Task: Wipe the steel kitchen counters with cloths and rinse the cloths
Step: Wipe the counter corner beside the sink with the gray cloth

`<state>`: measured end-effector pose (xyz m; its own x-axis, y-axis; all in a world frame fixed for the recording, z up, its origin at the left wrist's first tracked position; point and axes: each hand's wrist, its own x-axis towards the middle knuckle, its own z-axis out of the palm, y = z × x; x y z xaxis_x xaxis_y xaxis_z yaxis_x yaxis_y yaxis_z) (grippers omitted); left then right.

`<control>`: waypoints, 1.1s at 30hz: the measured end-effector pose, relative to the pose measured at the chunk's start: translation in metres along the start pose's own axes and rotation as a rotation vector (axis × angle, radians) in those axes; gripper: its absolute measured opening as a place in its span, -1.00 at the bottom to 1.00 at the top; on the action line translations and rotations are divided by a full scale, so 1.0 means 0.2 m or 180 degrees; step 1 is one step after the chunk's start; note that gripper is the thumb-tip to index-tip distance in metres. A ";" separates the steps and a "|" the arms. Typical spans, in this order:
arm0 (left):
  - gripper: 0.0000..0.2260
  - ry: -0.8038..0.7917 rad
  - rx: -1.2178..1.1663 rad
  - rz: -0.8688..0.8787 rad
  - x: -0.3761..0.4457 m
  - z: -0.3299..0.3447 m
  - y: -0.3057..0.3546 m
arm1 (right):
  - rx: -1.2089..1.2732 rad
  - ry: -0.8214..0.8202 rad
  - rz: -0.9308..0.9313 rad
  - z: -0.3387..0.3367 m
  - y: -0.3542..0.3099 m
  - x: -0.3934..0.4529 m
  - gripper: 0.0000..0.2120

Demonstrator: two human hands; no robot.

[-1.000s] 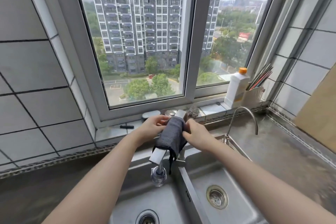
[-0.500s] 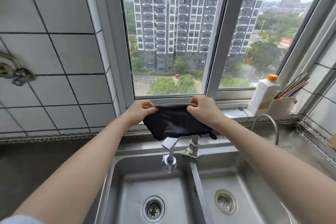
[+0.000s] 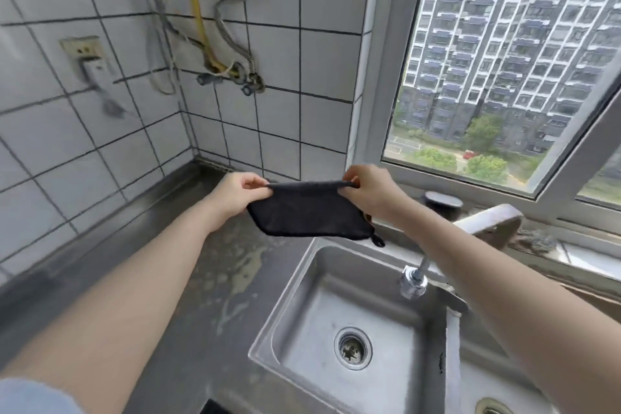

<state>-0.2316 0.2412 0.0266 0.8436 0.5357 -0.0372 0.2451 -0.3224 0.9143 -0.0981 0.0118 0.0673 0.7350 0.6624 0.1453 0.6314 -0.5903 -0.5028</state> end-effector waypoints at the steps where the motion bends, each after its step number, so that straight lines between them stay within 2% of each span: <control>1: -0.94 0.0152 -0.0025 -0.0074 -0.05 -0.07 -0.06 | -0.0004 -0.0119 -0.0099 0.07 -0.06 0.01 -0.82; 6: -0.90 0.0749 -0.0047 -0.0634 -0.27 -0.37 -0.38 | 0.0034 -0.0729 -0.0482 0.42 -0.31 0.03 -0.90; 9: -0.86 0.1002 -0.0078 -0.0955 -0.41 -0.53 -0.55 | -0.0010 -0.1096 -0.0701 0.64 -0.47 0.04 -0.87; 16: -0.89 0.1278 -0.0034 -0.1441 -0.63 -0.83 -0.89 | -0.0038 -0.1839 -0.0806 1.10 -0.76 0.01 -0.81; 20: -0.91 0.1232 0.0077 -0.1687 -0.67 -1.00 -1.08 | -0.0069 -0.2279 -0.0678 1.37 -0.91 -0.02 -0.79; 26: -0.88 0.0814 0.0528 -0.2037 -0.58 -1.21 -1.39 | 0.0347 -0.3300 -0.0134 1.74 -1.04 0.01 -0.83; 28: -0.82 0.0921 0.0441 -0.1915 -0.49 -1.23 -1.53 | 0.0110 -0.3233 -0.0202 1.89 -1.04 0.04 -0.87; 30: -0.76 0.1107 0.0433 -0.1876 -0.41 -1.20 -1.66 | -0.0556 -0.2773 -0.0530 2.02 -1.00 0.07 -0.84; 33: -0.66 0.1308 0.1017 -0.1882 -0.32 -1.16 -1.87 | -0.1341 -0.2315 -0.1509 2.22 -0.96 0.10 -0.62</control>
<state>-0.4877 0.5094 -0.2199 0.3015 0.9138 -0.2722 0.7761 -0.0694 0.6268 -0.3140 0.3431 -0.2126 0.1374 0.9147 -0.3801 0.9642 -0.2113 -0.1600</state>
